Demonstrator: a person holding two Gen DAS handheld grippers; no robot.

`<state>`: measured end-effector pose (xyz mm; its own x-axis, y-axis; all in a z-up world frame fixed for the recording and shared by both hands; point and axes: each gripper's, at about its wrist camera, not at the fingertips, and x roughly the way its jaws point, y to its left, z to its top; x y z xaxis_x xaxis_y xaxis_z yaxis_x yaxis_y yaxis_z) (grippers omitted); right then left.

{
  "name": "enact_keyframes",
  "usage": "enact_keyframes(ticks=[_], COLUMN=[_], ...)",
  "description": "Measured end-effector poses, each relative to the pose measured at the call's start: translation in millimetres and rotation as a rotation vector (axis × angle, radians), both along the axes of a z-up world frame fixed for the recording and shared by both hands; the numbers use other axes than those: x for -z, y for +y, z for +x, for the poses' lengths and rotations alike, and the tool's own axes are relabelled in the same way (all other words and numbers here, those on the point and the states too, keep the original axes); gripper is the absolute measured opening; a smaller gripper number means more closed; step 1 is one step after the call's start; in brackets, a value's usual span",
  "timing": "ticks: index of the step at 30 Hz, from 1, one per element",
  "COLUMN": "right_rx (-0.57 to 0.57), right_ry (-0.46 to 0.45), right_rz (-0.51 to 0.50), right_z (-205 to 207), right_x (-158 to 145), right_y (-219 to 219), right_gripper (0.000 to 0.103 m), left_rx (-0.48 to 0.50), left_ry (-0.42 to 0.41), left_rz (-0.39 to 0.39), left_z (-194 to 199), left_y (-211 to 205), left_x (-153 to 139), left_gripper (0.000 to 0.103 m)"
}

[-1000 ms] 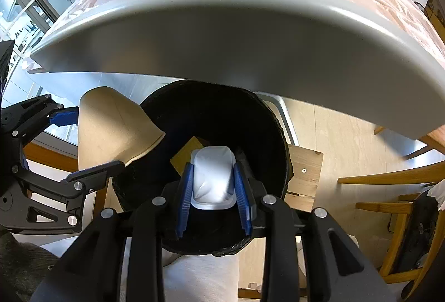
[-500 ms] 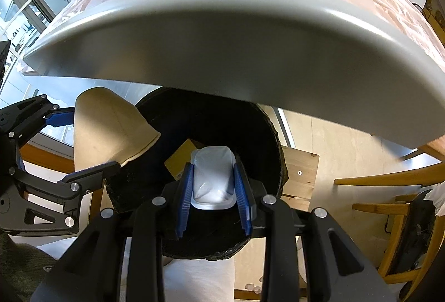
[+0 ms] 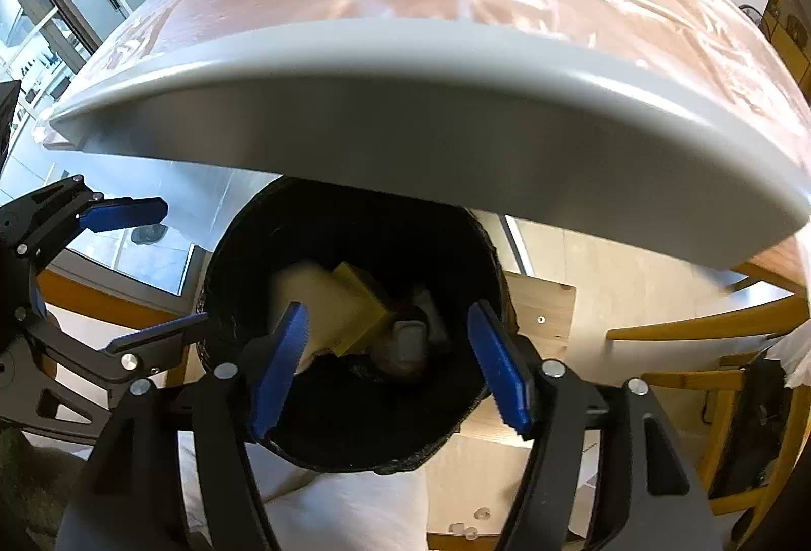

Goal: Collect trash
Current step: 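Raise both open tools back toward the table, then grasp the green Calbee bag with the left tool while the right tool grasps the yellow biscuit pack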

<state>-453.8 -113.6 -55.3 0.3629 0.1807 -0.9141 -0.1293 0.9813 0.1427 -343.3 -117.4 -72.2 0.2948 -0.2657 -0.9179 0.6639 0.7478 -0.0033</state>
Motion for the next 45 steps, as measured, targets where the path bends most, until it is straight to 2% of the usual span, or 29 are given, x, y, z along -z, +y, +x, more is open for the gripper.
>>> enact_keyframes(ticks=[4, 8, 10, 11, 12, 14, 17, 20, 22, 26, 29, 32, 37, 40, 45], right_rx=[-0.018, -0.054, -0.033, -0.009, 0.01, 0.085, 0.169, 0.2, 0.206, 0.219, 0.236, 0.232, 0.215, 0.198, 0.21], right_ry=[-0.024, -0.098, -0.158, -0.195, -0.216, -0.26, -0.282, -0.274, -0.248, -0.197, -0.171, -0.137, -0.092, -0.097, -0.115], right_rz=[-0.014, 0.002, 0.04, 0.061, 0.07, 0.082, 0.112, 0.151, 0.167, 0.149, 0.161, 0.151, 0.111, 0.078, 0.032], right_z=[-11.8, -25.7, -27.9, -25.3, -21.6, -2.0, 38.8, 81.8, 113.0, 158.7, 177.3, 192.4, 202.0, 203.6, 206.3], right_x=[-19.9, -64.2, -89.5, -103.1, -110.6, -126.9, -133.3, -129.2, -122.1, -107.5, -99.6, -93.3, -82.6, -81.6, -84.3], right_y=[-3.3, -11.7, -18.6, -24.4, -28.1, -38.6, -52.7, -52.2, -49.5, -42.4, -39.5, -33.0, -28.4, -30.3, -38.5], right_gripper=[0.069, 0.07, 0.084, 0.087, 0.09, 0.092, 0.094, 0.094, 0.094, 0.094, 0.094, 0.092, 0.076, 0.067, 0.063], left_rx=[0.005, 0.021, 0.037, 0.042, 0.046, 0.031, -0.02, -0.089, -0.121, -0.147, -0.15, -0.144, -0.121, -0.111, -0.091], left_ry=[-0.02, -0.058, -0.087, -0.099, -0.121, -0.183, -0.266, -0.325, -0.338, -0.312, -0.32, -0.293, -0.252, -0.22, -0.186], left_rz=[0.002, -0.045, -0.084, -0.099, -0.124, -0.156, -0.177, -0.161, -0.15, -0.16, -0.134, -0.135, -0.135, -0.143, -0.14], left_z=[-7.1, -14.6, -19.9, -19.2, -17.7, -8.9, 20.0, 65.9, 96.2, 151.4, 172.6, 191.8, 212.2, 224.1, 238.9], left_y=[5.2, 18.4, 26.1, 28.7, 31.1, 36.2, 37.0, 32.9, 27.5, 17.6, 6.9, 3.8, -6.3, -14.8, -29.4], left_x=[-11.8, -50.0, -75.8, -85.2, -99.1, -121.6, -144.3, -156.6, -156.1, -149.9, -143.0, -137.6, -124.3, -116.6, -106.5], left_gripper=[0.086, 0.086, 0.086, 0.086, 0.092, 0.098, 0.099, 0.099, 0.099, 0.099, 0.099, 0.099, 0.099, 0.099, 0.099])
